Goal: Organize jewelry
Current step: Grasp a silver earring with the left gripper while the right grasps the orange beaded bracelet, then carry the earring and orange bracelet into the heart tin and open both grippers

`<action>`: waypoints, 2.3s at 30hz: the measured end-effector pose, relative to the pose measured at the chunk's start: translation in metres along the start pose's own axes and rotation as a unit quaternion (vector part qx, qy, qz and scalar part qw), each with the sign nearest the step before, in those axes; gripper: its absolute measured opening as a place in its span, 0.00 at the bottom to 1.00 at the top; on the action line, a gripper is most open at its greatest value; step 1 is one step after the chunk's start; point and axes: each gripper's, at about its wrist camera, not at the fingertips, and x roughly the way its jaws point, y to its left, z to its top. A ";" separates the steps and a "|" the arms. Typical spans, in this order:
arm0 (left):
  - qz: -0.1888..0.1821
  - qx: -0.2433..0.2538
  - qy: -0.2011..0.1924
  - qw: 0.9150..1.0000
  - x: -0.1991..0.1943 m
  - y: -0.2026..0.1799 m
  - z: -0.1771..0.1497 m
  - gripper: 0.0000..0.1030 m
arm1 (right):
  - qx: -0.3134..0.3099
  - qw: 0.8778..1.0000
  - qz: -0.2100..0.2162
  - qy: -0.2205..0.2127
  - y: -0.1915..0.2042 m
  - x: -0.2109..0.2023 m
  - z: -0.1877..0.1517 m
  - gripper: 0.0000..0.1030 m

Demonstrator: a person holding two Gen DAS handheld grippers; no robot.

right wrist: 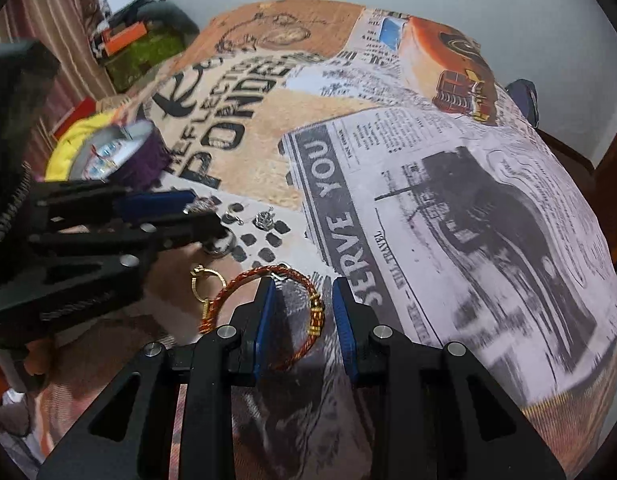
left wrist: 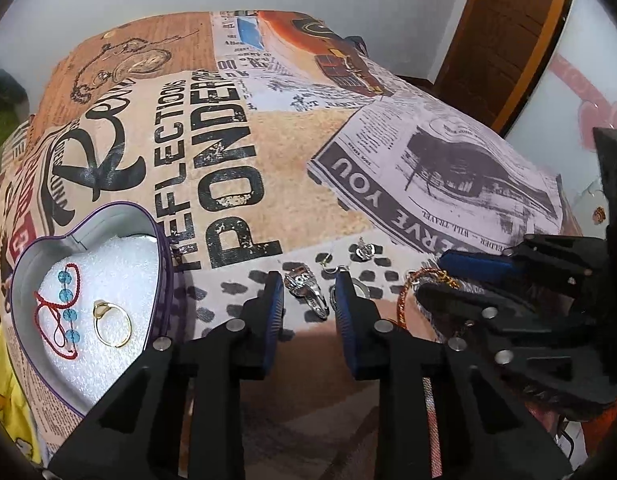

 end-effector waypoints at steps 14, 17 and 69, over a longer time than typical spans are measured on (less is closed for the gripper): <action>-0.003 0.006 -0.035 0.999 -0.025 -0.002 -0.005 0.13 | 0.029 0.999 0.029 -0.015 -0.005 -0.003 0.000 0.05; -0.006 0.005 -0.043 0.999 -0.036 -0.001 -0.007 0.13 | 0.035 0.999 0.029 -0.027 -0.005 -0.009 0.002 0.05; 0.031 -0.066 -0.115 0.991 -0.125 0.117 -0.024 0.13 | -0.059 0.995 0.064 -0.058 0.124 0.018 0.091 0.05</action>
